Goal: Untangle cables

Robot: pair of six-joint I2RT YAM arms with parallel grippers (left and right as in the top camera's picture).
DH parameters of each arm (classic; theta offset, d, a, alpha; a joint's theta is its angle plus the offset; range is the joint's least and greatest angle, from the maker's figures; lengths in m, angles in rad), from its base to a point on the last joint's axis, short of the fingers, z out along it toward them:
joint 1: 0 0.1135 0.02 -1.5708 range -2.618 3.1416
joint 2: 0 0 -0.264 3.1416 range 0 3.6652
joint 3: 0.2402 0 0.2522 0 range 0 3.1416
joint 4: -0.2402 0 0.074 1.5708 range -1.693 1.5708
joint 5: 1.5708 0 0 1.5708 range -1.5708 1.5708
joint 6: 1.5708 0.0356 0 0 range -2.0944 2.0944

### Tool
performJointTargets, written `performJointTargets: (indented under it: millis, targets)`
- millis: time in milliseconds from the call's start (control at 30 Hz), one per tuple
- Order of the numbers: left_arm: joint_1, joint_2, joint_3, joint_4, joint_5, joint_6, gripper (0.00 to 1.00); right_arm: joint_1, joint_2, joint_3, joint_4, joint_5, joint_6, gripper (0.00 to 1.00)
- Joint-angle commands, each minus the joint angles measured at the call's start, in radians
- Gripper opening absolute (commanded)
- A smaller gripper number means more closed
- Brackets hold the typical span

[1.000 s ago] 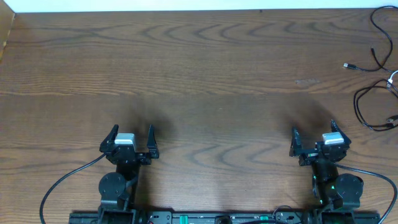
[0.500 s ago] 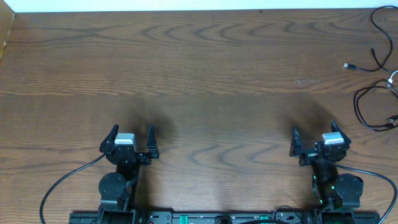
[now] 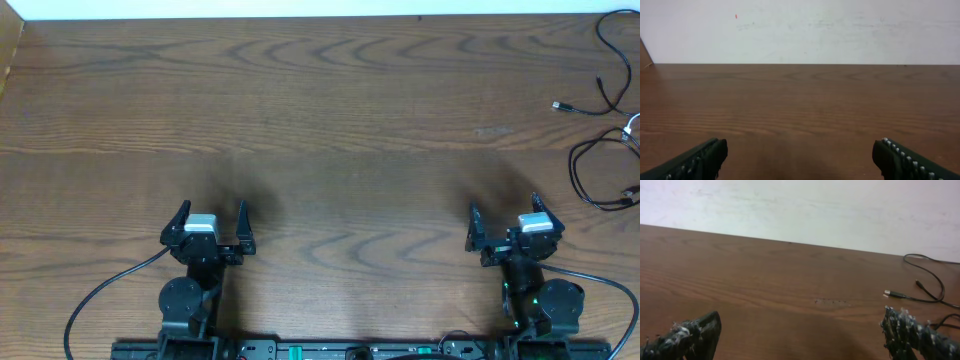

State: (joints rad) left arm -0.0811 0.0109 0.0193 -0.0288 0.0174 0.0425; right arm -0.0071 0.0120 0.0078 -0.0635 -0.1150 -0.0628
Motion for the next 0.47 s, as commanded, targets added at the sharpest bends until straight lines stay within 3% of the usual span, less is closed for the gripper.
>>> performJointTargets:
  millis: [0,433]
  targets:
    - [0.004,-0.005,-0.015,-0.045,-0.017,0.013,0.98,0.008,-0.006,-0.002,-0.004,0.004,-0.002,0.99]
    - [0.004,-0.005,-0.015,-0.045,-0.017,0.013,0.98,0.008,-0.006,-0.002,-0.003,0.004,-0.002,0.99]
